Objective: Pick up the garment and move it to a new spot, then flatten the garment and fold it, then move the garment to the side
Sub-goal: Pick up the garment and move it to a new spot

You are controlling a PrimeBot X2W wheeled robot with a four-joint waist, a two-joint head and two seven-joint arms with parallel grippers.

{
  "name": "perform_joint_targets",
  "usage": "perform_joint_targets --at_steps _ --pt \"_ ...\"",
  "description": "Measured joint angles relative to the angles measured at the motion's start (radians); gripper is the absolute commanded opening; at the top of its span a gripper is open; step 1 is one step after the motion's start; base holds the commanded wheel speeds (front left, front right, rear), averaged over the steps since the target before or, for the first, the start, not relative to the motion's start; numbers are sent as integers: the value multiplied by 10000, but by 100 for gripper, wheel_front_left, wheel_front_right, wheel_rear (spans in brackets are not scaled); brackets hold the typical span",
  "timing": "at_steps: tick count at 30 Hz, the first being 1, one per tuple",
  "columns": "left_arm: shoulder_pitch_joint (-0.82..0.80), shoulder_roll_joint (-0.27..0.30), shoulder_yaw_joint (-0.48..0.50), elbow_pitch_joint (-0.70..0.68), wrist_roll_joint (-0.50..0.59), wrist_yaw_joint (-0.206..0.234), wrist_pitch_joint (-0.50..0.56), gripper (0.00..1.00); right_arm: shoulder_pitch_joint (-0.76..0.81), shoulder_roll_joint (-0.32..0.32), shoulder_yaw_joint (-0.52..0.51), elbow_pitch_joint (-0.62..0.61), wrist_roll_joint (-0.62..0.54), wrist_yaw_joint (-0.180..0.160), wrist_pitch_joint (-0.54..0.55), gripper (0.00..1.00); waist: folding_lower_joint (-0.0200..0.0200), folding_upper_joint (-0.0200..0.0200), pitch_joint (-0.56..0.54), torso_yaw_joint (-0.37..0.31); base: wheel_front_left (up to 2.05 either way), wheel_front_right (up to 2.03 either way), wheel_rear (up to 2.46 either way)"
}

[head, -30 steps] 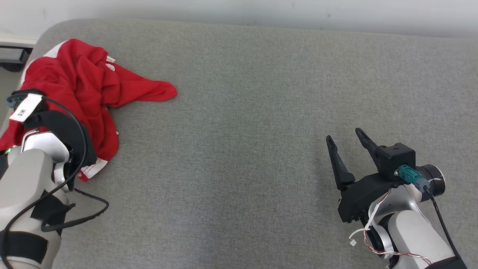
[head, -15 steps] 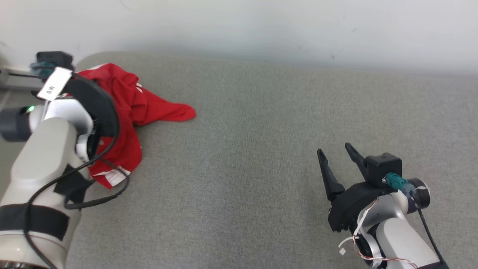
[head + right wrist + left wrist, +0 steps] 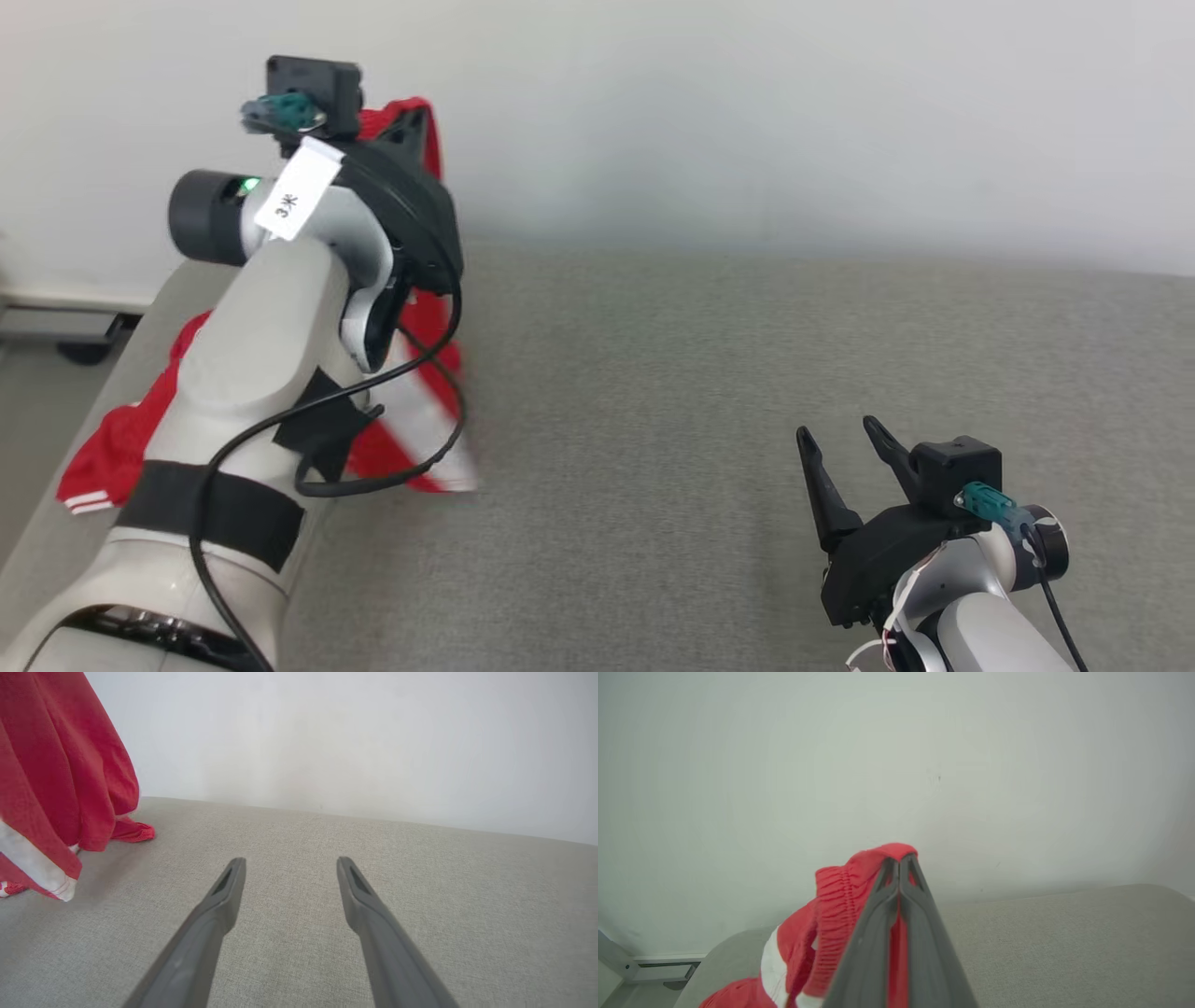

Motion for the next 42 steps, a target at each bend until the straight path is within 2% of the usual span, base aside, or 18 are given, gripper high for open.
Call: perform_joint_targets --at_steps 8,14,16,21,27,31,38,39,40,41,42 --pt "-121 -31 -174 -353 -180 -188 -265 0 114 17 -40 -92 0 0 -75 100 0 0 -317 -913 0 0 0" --pt "-117 -54 -604 -905 -318 -341 -378 0 159 69 -59 -167 0 0 -75 100 0 0 -456 -1681 0 0 0" --pt "-92 -6 -1014 -1360 -504 -332 -364 0 158 90 -52 -186 -2 0 -75 100 0 0 -482 -1942 0 0 0" --pt "175 -42 -2069 -2318 -1181 161 -65 0 152 128 -35 -242 -2 0 -71 100 0 0 -496 -2612 0 0 0" --pt "862 -2 -2723 -2360 -1877 746 253 0 139 169 -10 -376 0 0 -63 100 1 0 -384 -3339 0 0 0" --pt "946 -17 -2993 -2077 -2184 928 385 0 122 215 -29 -435 0 0 -65 100 1 0 -190 -3682 0 0 0" --pt "1159 13 -3139 -731 -2224 1070 677 0 108 251 -265 -453 2 0 -90 100 3 0 250 -3878 0 0 0" --pt "1179 12 -3129 -556 -2226 1070 675 9 101 253 -261 -437 4 0 -92 100 3 0 292 -3875 0 0 0" --pt "1185 17 -3127 -405 -2242 1070 675 47 94 265 -255 -428 8 0 -92 100 3 1 325 -3866 0 0 0" --pt "1213 25 -3110 -309 -2284 1070 671 100 90 284 -247 -418 19 0 -92 100 3 0 352 -3853 0 0 0" --pt "1266 27 -3097 -255 -2318 1072 662 100 89 299 -249 -416 36 0 -109 100 3 1 370 -3835 0 0 0"
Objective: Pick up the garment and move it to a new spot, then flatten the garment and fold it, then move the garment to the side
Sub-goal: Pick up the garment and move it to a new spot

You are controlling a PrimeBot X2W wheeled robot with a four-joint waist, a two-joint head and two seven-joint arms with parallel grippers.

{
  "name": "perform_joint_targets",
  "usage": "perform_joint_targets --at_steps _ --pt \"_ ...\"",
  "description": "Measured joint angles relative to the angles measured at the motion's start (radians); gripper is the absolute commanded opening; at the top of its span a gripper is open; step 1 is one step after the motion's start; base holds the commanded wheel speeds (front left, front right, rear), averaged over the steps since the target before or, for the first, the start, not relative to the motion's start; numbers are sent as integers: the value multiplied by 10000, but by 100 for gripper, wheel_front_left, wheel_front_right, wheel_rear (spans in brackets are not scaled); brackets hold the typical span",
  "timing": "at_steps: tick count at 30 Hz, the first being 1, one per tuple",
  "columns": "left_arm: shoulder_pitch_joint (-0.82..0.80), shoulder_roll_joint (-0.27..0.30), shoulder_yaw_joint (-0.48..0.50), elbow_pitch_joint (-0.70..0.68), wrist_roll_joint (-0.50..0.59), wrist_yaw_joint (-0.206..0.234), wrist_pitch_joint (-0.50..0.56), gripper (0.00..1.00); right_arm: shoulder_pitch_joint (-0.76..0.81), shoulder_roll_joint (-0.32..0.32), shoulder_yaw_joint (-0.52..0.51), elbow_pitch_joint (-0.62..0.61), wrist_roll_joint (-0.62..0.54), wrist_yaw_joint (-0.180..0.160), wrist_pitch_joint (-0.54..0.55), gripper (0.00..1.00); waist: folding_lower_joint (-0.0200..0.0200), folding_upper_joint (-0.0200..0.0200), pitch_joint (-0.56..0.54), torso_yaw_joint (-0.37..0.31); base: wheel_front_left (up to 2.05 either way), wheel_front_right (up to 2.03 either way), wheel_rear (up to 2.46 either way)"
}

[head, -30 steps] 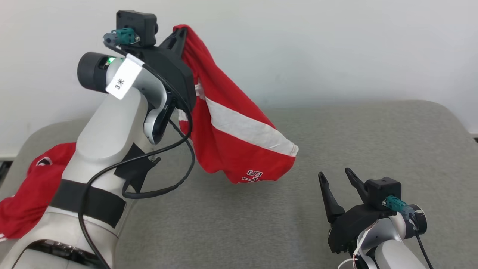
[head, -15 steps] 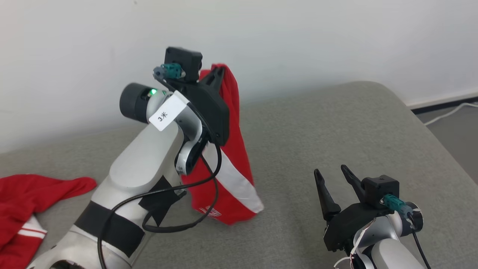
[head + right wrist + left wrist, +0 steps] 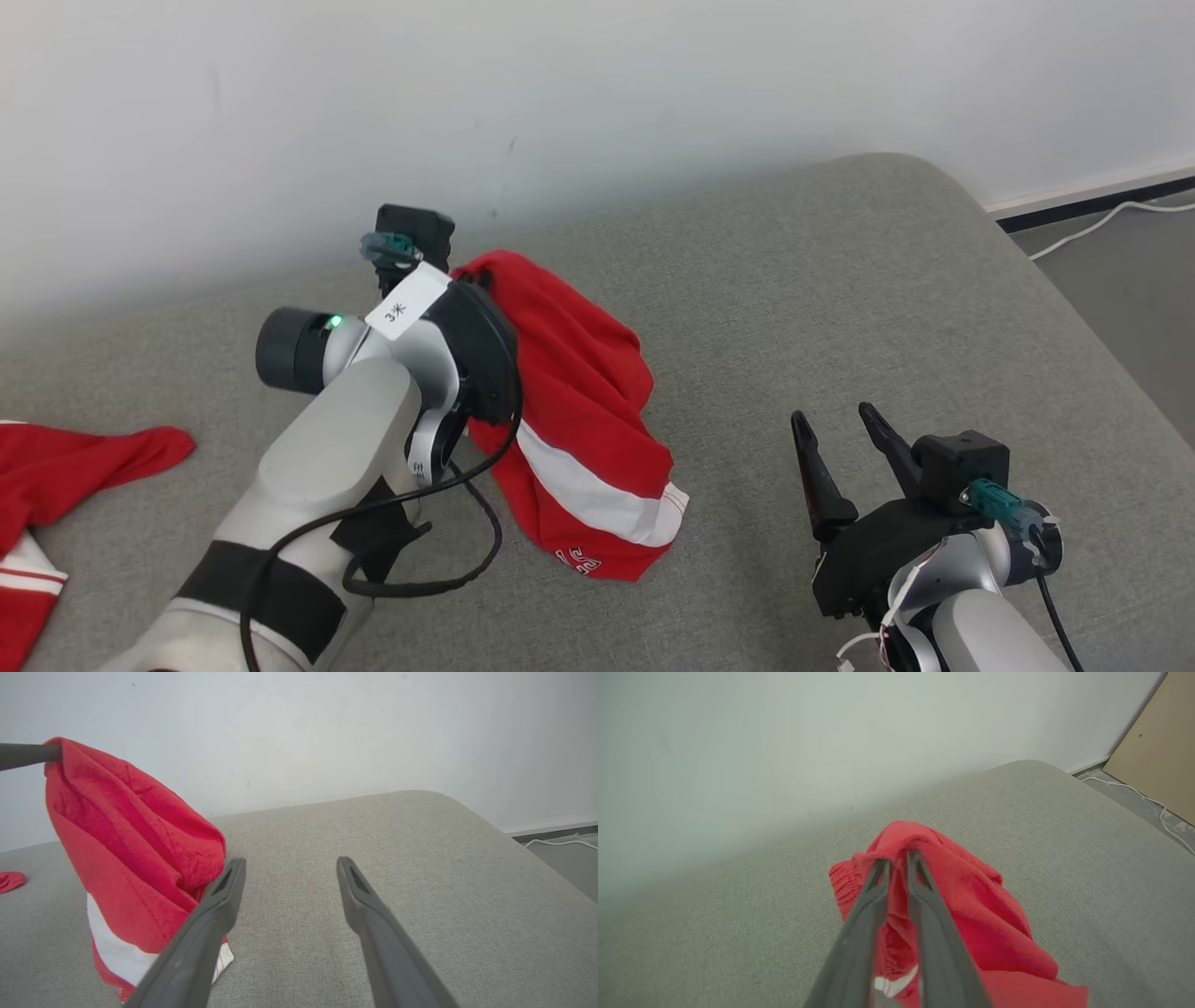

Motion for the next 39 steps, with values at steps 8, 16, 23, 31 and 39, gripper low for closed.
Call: perform_joint_targets --at_steps 8,16,23,31,39 --pt "58 2 -52 627 -63 -2 -173 100 -91 42 -48 50 8 0 -109 100 0 0 90 221 0 0 0" --pt "62 -6 -54 903 -65 -278 -562 100 -105 29 -372 123 10 0 -238 100 0 0 40 496 0 0 0" --pt "419 71 153 267 -280 -593 -1766 100 308 -59 -756 178 8 0 -332 100 -1 0 -142 918 0 0 0" --pt "2264 846 79 -176 -337 -600 -2591 100 987 -190 -1060 -38 6 0 -407 100 -2 0 -477 1509 0 0 0" --pt "3766 1208 -163 -226 -359 -617 -2801 100 1151 -142 -794 -341 -77 0 -303 100 -3 -1 -714 1958 0 0 0"
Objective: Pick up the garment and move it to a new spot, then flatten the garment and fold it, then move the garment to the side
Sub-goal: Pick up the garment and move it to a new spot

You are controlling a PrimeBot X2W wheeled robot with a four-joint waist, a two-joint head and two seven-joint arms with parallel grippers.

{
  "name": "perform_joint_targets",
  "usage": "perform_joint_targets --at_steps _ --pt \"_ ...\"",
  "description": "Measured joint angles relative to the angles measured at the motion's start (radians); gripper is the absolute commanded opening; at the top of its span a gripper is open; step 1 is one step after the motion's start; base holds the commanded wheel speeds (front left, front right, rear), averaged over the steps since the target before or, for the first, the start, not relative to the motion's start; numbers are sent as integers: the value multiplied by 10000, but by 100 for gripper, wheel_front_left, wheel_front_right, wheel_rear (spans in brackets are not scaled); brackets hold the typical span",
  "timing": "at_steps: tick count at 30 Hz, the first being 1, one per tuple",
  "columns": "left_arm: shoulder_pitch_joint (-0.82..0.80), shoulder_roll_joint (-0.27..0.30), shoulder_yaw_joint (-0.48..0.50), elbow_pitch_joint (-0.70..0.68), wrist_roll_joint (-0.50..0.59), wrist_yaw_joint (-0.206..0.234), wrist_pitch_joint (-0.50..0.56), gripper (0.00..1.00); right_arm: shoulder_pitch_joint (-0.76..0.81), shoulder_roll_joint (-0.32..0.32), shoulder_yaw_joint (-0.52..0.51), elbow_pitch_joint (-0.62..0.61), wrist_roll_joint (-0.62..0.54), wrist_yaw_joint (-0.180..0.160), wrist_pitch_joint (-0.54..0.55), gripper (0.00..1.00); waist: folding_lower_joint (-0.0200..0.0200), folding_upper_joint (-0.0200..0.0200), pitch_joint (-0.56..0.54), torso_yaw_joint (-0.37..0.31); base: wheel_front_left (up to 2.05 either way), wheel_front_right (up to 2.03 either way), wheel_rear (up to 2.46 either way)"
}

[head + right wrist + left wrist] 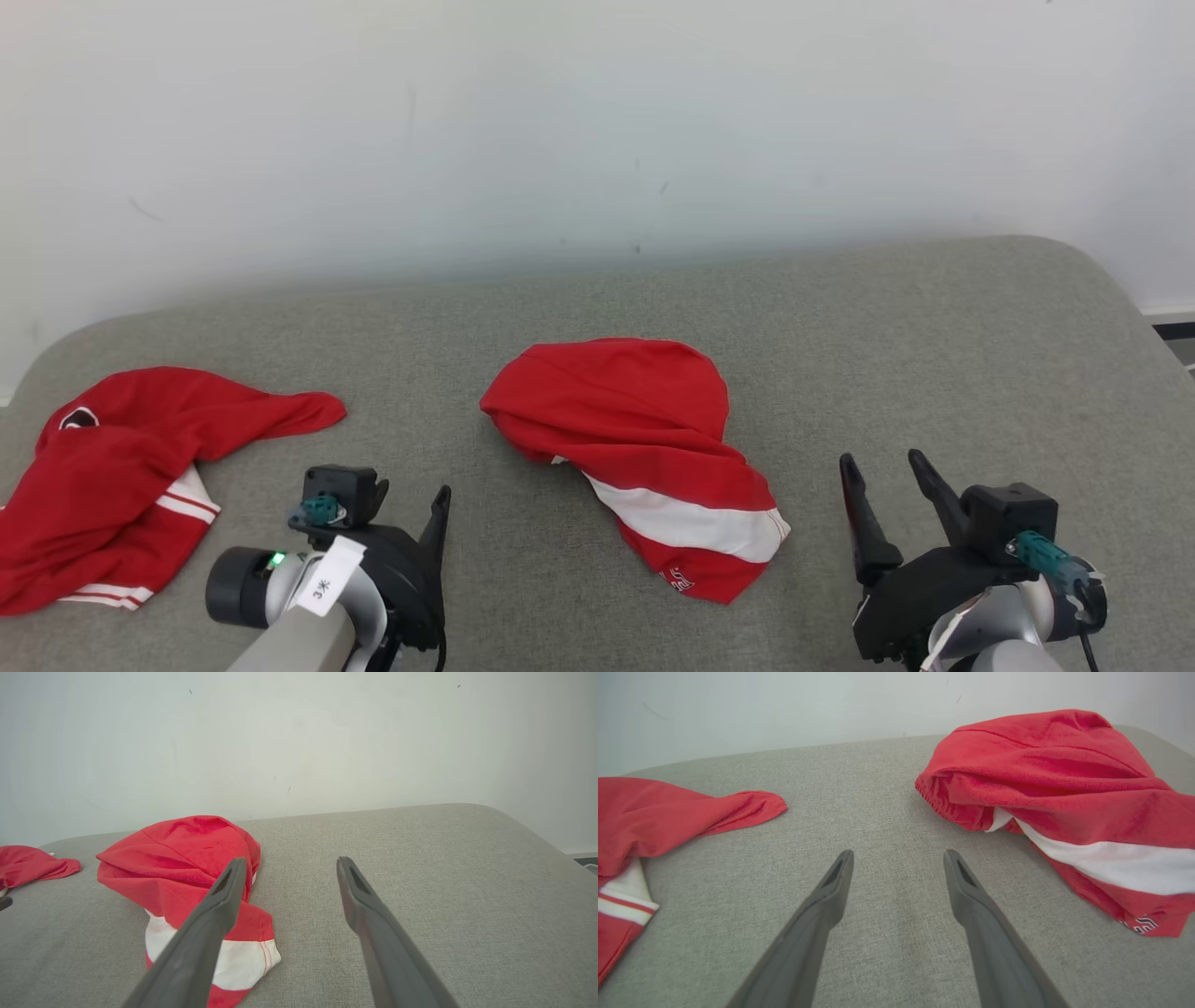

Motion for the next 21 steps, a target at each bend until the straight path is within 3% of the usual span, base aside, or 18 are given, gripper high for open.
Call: perform_joint_targets --at_steps 8,21 --pt "134 -286 -345 79 71 -63 257 100 -122 90 320 -105 -128 0 257 100 1 0 145 -379 0 0 0" --pt "-742 -364 -272 704 54 2 930 100 -417 94 382 -391 -186 0 456 100 2 2 674 -1576 0 0 0"
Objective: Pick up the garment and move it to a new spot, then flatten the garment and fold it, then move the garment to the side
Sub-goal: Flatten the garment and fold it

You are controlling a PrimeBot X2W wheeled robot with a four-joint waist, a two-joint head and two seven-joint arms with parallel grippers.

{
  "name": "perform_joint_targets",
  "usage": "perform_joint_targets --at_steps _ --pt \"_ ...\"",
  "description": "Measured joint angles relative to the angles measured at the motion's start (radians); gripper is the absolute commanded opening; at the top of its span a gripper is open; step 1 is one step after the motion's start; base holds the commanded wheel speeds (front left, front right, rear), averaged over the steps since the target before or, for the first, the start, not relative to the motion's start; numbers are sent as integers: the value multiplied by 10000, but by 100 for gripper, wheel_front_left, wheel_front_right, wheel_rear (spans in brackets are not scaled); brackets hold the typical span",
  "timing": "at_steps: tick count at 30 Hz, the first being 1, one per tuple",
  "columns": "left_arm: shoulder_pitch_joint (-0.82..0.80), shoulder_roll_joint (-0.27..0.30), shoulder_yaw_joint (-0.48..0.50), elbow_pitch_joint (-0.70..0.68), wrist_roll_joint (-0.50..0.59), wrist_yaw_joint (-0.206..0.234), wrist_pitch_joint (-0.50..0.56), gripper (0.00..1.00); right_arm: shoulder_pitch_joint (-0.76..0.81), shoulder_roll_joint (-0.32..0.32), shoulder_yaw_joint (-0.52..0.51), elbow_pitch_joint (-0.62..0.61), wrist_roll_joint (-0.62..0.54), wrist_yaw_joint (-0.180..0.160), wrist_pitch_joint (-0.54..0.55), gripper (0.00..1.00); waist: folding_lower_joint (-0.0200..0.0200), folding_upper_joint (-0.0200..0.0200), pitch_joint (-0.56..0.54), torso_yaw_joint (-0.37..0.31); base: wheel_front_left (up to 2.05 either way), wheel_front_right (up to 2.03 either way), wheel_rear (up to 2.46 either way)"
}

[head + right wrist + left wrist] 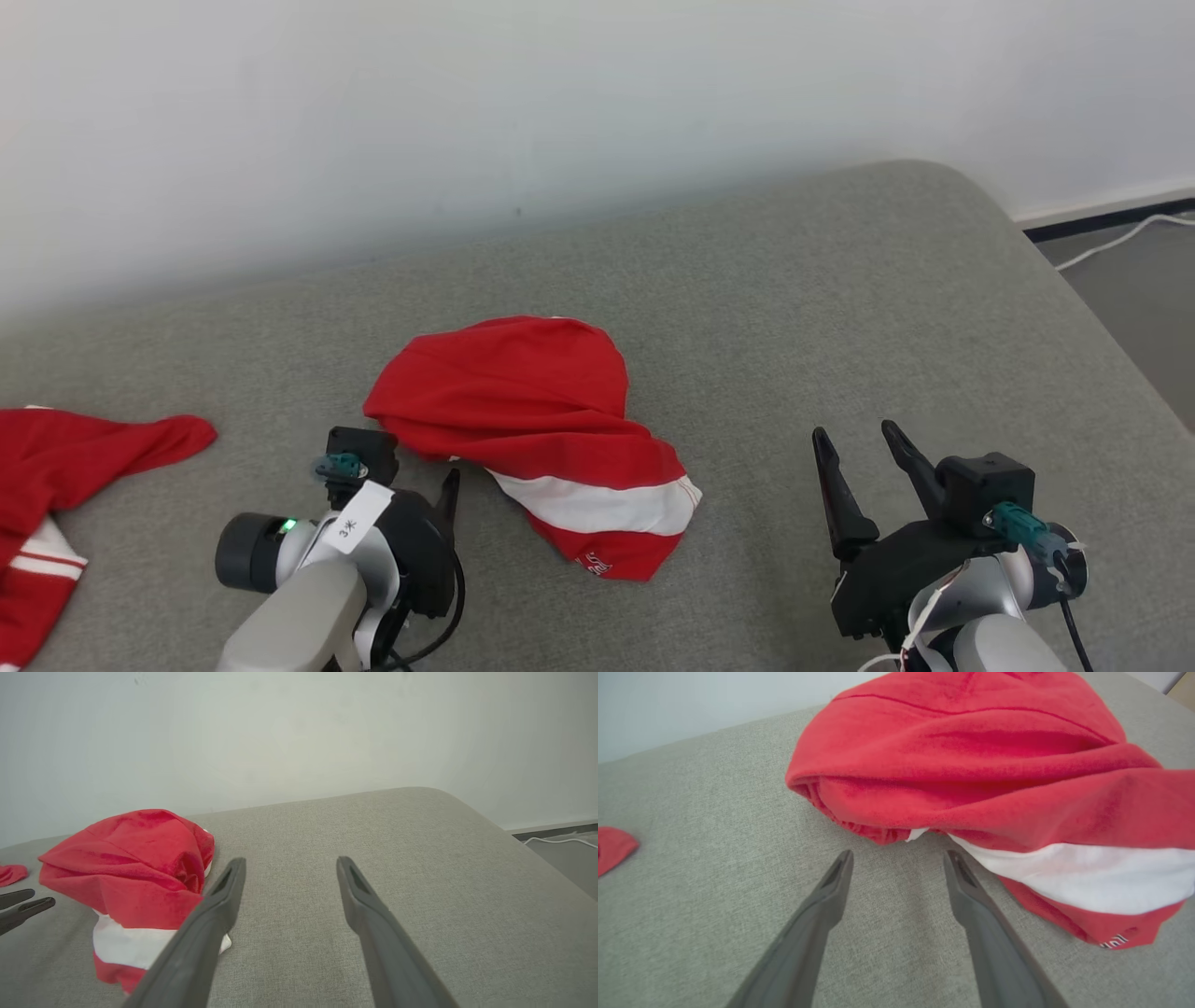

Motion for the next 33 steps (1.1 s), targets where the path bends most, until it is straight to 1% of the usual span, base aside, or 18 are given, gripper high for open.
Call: perform_joint_targets --at_steps 8,16,17,18,19,20,21,24,27,29,33 --pt "-475 48 132 347 -36 12 385 100 -127 6 -90 -138 0 0 58 100 2 0 612 -614 0 0 0" --pt "-987 113 395 604 -186 -17 447 100 -493 81 -94 -153 0 0 46 100 2 0 1207 -942 0 0 0" --pt "-998 119 416 644 -196 -46 449 98 -520 86 -94 -144 0 0 44 100 2 0 1250 -966 0 0 0" --pt "-1002 119 437 677 -199 -100 447 48 -523 90 -94 -125 0 0 44 100 2 0 1285 -984 0 0 0" --pt "-1005 111 470 685 -236 -113 449 27 -523 96 -94 -81 2 0 44 100 2 0 1313 -997 0 0 0" --pt "-1006 107 548 685 -309 -194 447 0 -523 100 -94 -40 2 0 42 100 2 0 1331 -1003 0 0 0" --pt "-1010 90 614 685 -380 -196 437 0 -523 107 -98 -10 2 0 40 100 2 0 1338 -999 0 0 0" --pt "-1011 25 754 660 -675 -403 378 0 -522 117 -190 36 2 0 -33 100 2 0 1321 -943 0 0 0" --pt "-1008 -29 826 568 -736 -677 272 0 -519 115 -276 86 4 0 -52 100 2 0 1268 -838 0 0 0" --pt "-989 -25 769 445 -736 -905 213 0 -517 117 -314 123 4 0 -121 100 2 0 1215 -754 0 0 0" --pt "-901 2 587 219 -725 -1164 198 0 -491 119 -380 255 6 0 -136 100 0 0 1063 -558 0 0 0"
